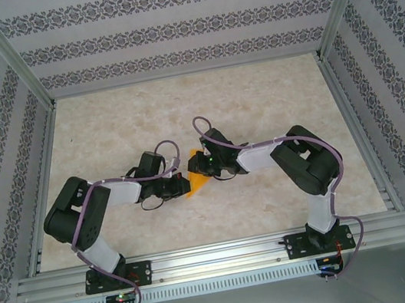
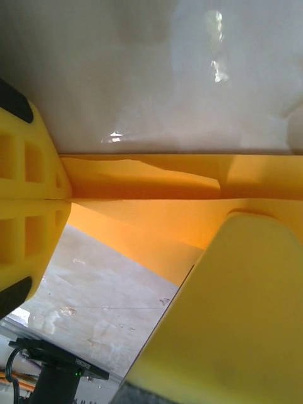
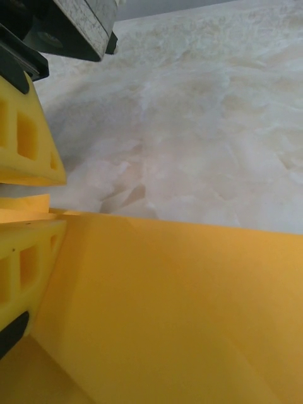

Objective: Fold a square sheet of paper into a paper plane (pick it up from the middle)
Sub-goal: Fourth fold the wing at the center of the table.

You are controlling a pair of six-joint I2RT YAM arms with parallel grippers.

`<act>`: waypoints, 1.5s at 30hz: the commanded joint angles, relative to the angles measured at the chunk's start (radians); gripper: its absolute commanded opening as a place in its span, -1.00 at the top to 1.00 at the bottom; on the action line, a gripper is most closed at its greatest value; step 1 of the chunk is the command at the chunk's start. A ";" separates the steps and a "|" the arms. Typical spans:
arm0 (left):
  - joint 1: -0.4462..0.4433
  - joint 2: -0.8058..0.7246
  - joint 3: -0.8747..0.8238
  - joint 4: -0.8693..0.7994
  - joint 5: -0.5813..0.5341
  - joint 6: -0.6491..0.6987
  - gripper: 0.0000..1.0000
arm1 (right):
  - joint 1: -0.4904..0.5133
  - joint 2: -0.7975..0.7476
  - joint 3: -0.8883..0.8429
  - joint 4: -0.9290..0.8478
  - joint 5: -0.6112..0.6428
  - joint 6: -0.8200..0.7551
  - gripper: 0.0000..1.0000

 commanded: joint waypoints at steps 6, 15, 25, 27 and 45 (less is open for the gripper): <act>0.041 0.019 -0.022 0.096 0.057 -0.065 0.91 | -0.018 0.009 0.031 0.045 -0.020 -0.005 0.49; 0.066 0.033 -0.035 0.196 0.130 -0.170 0.91 | -0.023 0.033 0.058 0.050 -0.050 -0.011 0.42; 0.067 -0.015 -0.022 0.024 0.017 -0.051 0.60 | -0.039 0.069 0.047 0.050 -0.009 0.014 0.53; 0.068 -0.030 -0.021 -0.014 -0.004 -0.017 0.53 | -0.040 0.069 0.049 0.052 -0.013 0.015 0.54; 0.006 -0.053 0.071 -0.186 -0.135 0.162 0.25 | -0.039 0.063 0.052 0.055 -0.026 0.015 0.53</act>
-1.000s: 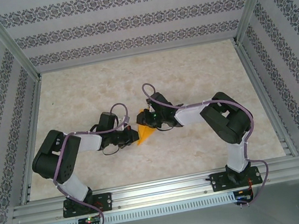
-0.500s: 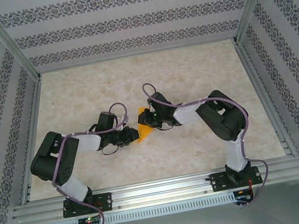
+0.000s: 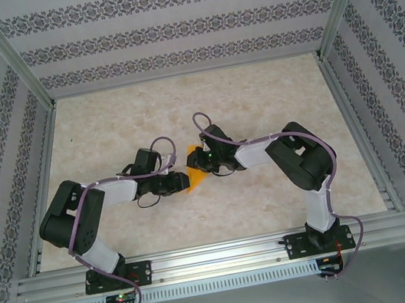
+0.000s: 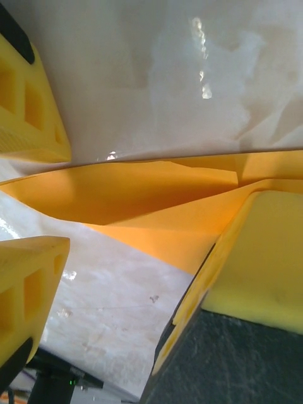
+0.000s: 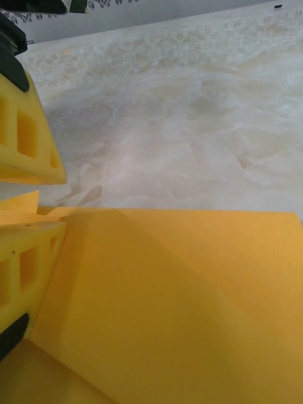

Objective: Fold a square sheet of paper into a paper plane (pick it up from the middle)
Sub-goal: Fourth fold the wing at the center of the table.

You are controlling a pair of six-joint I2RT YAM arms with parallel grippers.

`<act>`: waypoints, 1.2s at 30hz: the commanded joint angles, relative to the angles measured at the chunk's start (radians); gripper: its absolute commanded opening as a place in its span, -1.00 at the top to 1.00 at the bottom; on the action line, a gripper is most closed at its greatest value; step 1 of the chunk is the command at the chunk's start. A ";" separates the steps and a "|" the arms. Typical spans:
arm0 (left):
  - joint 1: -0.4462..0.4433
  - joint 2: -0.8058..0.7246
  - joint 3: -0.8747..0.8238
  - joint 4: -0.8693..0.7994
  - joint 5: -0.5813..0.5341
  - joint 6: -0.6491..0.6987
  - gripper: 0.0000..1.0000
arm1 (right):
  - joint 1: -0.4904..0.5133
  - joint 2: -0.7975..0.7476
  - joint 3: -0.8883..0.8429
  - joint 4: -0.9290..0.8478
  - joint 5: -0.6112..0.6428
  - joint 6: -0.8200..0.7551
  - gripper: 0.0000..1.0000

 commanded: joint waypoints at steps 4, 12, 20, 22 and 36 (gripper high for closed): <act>-0.040 0.012 0.057 -0.104 -0.110 0.106 0.24 | -0.005 0.006 0.008 0.024 -0.001 0.008 0.53; -0.101 0.058 0.129 -0.197 -0.220 0.155 0.26 | -0.003 0.005 0.002 0.027 -0.001 0.008 0.53; -0.122 0.072 0.131 -0.178 -0.220 0.141 0.48 | -0.003 0.007 0.002 0.028 -0.002 0.008 0.52; -0.122 0.074 0.133 -0.177 -0.217 0.140 0.56 | -0.004 0.007 0.000 0.027 -0.002 0.009 0.52; -0.121 0.087 0.105 -0.142 -0.168 0.108 0.72 | -0.005 0.036 0.021 -0.029 0.010 -0.011 0.54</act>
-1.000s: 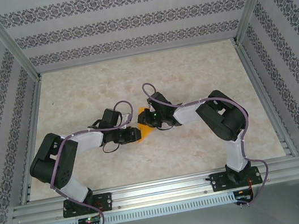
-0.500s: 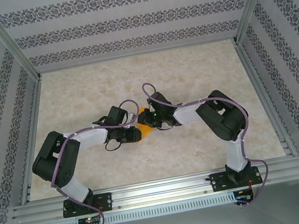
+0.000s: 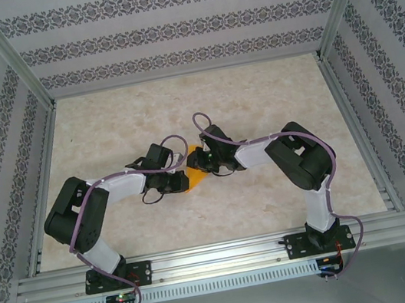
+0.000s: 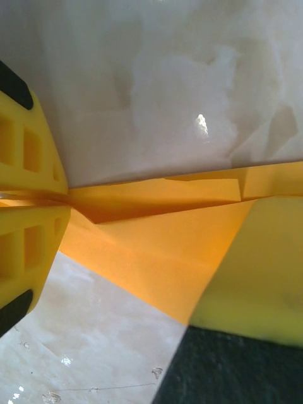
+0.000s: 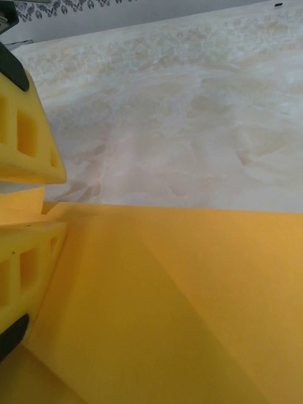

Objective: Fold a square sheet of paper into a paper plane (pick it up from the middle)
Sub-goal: Fourth fold the wing at the center of the table.

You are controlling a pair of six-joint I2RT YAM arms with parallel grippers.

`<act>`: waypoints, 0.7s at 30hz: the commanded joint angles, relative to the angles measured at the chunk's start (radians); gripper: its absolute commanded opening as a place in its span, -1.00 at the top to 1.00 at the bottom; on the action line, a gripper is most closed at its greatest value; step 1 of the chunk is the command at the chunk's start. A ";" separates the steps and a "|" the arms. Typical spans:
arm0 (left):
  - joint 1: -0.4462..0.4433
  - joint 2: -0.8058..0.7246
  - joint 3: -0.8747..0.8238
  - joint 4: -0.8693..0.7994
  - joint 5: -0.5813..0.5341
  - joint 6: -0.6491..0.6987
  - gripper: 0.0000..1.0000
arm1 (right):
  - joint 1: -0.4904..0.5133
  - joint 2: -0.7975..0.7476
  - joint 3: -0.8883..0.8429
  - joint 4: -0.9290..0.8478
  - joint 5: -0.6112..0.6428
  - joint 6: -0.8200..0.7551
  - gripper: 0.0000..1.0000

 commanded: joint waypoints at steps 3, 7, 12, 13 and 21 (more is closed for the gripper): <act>-0.030 0.044 -0.045 0.084 0.069 -0.030 0.70 | -0.001 0.045 0.030 -0.065 0.026 -0.026 0.56; -0.030 0.029 -0.084 0.121 0.107 -0.063 0.66 | 0.009 0.055 0.024 -0.087 0.042 -0.028 0.58; -0.030 -0.005 -0.129 0.173 0.178 -0.100 0.67 | 0.017 0.054 0.015 -0.115 0.041 -0.056 0.62; -0.030 -0.011 -0.140 0.187 0.189 -0.106 0.68 | 0.019 0.052 0.009 -0.113 0.040 -0.058 0.62; -0.031 -0.065 -0.182 0.159 0.188 -0.109 0.59 | 0.019 0.050 0.000 -0.147 0.034 -0.089 0.62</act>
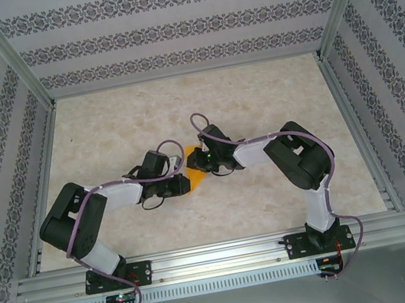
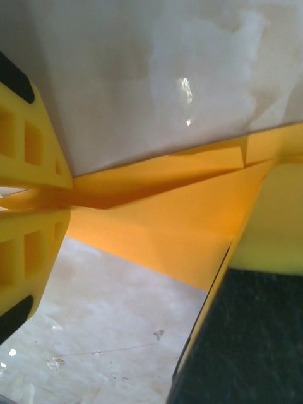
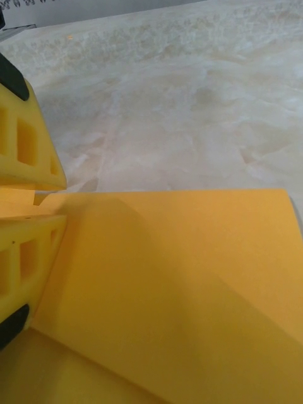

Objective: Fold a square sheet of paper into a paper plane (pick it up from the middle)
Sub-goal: Fourth fold the wing at the center of the table.

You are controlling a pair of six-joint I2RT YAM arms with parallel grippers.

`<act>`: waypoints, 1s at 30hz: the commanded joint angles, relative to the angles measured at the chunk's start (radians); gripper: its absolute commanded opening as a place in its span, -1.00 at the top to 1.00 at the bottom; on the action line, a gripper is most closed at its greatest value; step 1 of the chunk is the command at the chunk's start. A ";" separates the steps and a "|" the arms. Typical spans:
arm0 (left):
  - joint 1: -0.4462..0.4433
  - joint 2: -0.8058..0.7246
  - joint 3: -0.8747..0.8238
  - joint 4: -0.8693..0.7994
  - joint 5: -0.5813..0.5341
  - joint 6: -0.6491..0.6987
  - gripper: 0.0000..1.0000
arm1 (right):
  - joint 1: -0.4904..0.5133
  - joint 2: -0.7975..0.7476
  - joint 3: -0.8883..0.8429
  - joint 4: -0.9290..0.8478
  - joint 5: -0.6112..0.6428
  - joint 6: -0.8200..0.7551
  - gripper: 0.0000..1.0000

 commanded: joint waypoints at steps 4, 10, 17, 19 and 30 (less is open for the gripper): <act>-0.030 -0.104 -0.031 -0.111 0.076 -0.033 0.52 | 0.017 0.041 -0.023 -0.116 0.029 -0.042 0.63; -0.012 -0.207 0.023 -0.148 0.035 -0.085 0.55 | 0.016 0.044 -0.028 -0.111 0.025 -0.045 0.63; -0.003 -0.087 0.079 -0.018 0.129 -0.171 0.69 | 0.015 0.044 -0.033 -0.102 0.027 -0.038 0.63; 0.002 -0.052 0.072 0.020 0.129 -0.191 0.71 | 0.015 0.046 -0.033 -0.094 0.023 -0.034 0.64; 0.017 0.040 0.062 0.140 0.150 -0.215 0.71 | 0.012 0.046 -0.035 -0.082 0.016 -0.026 0.64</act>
